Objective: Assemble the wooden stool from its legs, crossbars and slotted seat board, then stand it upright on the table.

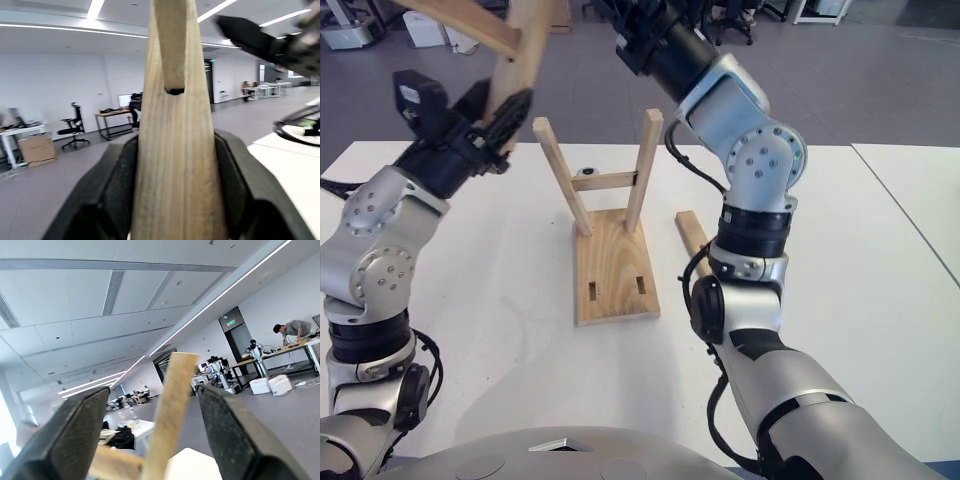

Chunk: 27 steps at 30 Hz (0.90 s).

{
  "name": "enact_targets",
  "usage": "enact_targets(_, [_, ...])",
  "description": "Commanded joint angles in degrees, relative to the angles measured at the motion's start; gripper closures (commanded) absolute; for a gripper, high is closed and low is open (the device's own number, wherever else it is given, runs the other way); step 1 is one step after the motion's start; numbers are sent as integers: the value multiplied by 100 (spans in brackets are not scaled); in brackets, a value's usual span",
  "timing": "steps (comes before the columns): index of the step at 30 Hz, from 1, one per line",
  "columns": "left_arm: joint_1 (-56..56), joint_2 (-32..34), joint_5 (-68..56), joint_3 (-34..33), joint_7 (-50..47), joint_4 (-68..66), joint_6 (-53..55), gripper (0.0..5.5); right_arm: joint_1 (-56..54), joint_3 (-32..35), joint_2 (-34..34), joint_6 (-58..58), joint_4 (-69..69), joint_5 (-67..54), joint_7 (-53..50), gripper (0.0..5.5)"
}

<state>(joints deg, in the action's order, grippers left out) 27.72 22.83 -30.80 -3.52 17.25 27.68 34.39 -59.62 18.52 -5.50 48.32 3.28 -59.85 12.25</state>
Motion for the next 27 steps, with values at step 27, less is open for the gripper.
enact_targets(27, [-88,93,865,721,869,189,-433,348,560,368,-335,937,20,-1351,-1341,331])
